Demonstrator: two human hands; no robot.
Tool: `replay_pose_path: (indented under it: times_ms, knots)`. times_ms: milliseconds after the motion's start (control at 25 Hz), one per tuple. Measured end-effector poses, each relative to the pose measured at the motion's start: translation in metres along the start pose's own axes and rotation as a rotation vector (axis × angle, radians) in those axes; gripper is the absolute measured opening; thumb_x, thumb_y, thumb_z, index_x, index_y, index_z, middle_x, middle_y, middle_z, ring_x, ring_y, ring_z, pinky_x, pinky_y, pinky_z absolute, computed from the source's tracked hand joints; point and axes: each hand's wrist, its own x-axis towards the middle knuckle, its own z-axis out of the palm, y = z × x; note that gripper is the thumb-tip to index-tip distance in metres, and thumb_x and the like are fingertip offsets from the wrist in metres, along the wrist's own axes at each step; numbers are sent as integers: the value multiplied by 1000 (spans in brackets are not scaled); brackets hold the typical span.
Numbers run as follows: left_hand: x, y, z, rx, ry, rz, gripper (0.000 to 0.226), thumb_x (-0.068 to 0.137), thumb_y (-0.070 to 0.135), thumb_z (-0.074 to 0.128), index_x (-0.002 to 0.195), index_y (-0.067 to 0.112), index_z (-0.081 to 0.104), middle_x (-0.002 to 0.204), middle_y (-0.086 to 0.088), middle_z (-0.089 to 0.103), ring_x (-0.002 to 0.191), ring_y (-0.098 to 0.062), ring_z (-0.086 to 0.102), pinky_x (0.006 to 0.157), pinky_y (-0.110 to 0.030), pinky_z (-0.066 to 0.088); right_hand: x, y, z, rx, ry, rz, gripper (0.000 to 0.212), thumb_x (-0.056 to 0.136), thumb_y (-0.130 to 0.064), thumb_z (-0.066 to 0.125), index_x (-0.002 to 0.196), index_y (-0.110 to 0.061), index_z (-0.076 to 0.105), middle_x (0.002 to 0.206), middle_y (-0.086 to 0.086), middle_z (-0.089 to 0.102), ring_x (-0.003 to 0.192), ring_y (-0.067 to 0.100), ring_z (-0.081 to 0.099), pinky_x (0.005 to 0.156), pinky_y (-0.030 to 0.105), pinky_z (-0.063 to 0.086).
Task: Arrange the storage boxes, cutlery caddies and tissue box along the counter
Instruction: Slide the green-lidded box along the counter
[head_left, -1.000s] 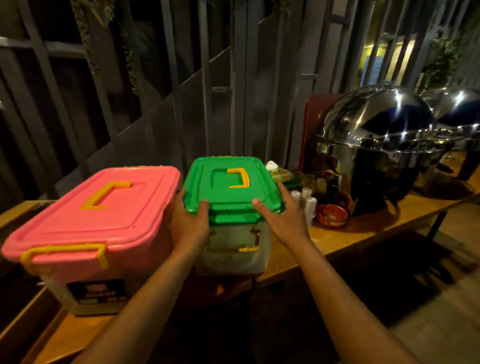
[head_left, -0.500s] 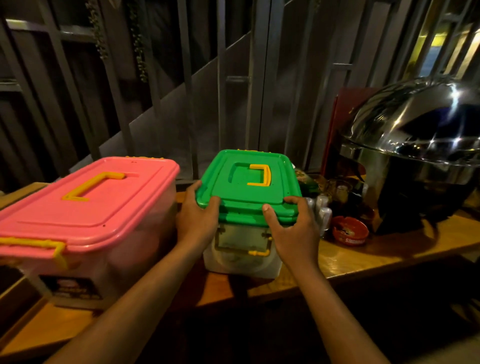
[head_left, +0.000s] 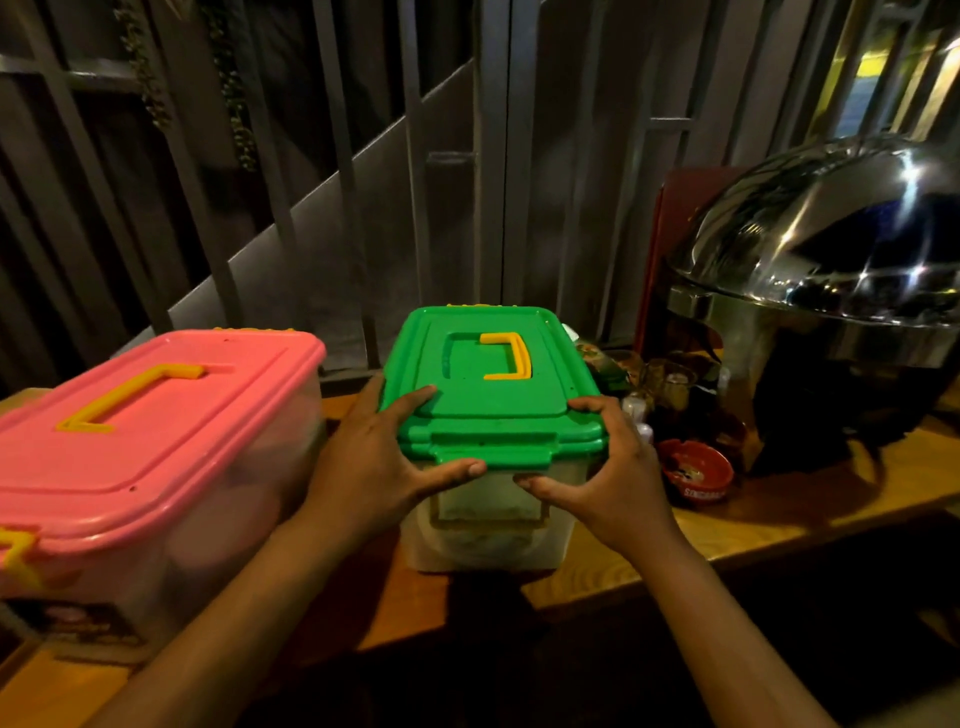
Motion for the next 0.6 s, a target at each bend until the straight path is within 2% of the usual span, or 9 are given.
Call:
replay_pose_path:
  times_ms: [120,240,400,520,600]
  knots:
    - [5,1,12,-5,28,-31,114,43,100,45,137,35,53,160,-5,27,145,-23,28,117,-38,28,9,6,-4,30,-30,15,87,52,-51,91,124,-32,46,122,-3,57,107,7,59,82,20,52]
    - [14,4,21,-4,49,-60,118,41,101,43,136,33,54,157,-6,32,144,-23,31,116,-38,31,20,13,-5,47,-66,22,86,55,-44,91,126,-31,46,124,-4,57,107,4,59,81,18,53]
    - [27,5,35,-60,111,-78,119,39,102,42,133,29,58,154,-7,36,142,-22,34,113,-37,36,39,24,-5,55,-80,58,86,55,-36,92,128,-33,46,122,-7,57,108,4,59,82,24,54]
    - [40,5,44,-50,124,-95,120,39,102,40,133,30,57,155,-6,35,143,-21,31,110,-36,36,53,30,-1,86,-103,105,89,57,-23,92,132,-31,45,113,-21,52,103,-8,54,76,7,48]
    - [50,5,47,-42,118,-94,123,39,103,36,136,30,55,156,-4,33,144,-21,27,110,-34,34,64,34,2,94,-103,130,90,59,-15,91,134,-29,44,111,-26,48,97,-13,52,72,2,45]
